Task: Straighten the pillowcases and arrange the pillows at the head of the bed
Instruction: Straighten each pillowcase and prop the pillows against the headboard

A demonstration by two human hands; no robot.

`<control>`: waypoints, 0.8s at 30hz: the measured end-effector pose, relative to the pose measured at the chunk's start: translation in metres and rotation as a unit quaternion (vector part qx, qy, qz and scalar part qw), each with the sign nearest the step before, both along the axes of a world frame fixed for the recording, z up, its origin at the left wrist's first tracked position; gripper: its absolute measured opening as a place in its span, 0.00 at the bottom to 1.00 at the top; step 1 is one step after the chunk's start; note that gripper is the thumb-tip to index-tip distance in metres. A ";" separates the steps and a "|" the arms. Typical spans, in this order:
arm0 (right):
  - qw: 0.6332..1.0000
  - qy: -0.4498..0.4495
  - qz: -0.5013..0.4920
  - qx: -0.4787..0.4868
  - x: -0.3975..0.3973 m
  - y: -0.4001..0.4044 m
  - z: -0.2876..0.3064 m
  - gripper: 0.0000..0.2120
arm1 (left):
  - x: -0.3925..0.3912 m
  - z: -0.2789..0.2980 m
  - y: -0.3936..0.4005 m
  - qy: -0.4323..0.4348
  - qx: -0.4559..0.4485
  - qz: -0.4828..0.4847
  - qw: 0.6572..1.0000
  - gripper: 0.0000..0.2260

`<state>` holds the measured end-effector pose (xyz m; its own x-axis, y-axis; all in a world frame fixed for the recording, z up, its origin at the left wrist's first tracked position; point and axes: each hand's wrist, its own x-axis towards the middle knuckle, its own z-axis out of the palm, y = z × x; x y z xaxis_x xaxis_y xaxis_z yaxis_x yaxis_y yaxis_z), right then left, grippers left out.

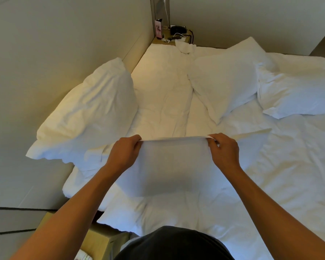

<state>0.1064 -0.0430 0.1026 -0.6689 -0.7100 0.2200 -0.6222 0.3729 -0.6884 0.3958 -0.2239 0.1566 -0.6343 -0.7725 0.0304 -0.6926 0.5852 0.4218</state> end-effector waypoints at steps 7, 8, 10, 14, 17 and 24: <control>0.997 -0.013 0.077 -0.016 0.002 -0.048 0.016 0.09 | 0.030 0.025 0.005 -0.001 -0.033 0.075 0.997 0.09; 0.996 -0.013 0.089 -0.021 0.003 -0.054 0.015 0.09 | 0.036 0.026 0.007 0.002 -0.036 0.087 0.996 0.09; 0.993 -0.013 0.114 -0.019 0.006 -0.067 0.010 0.09 | 0.048 0.025 0.011 0.002 -0.037 0.111 0.993 0.09; 0.986 -0.010 0.160 0.044 0.019 -0.092 -0.019 0.10 | 0.069 0.001 0.017 -0.041 -0.023 0.163 0.985 0.11; 0.972 0.024 0.199 0.120 0.031 -0.107 -0.043 0.12 | 0.082 -0.027 0.020 -0.076 0.027 0.194 0.978 0.12; 0.955 0.118 0.217 0.163 0.050 -0.130 -0.057 0.17 | 0.113 -0.058 -0.006 -0.046 0.122 0.179 0.975 0.12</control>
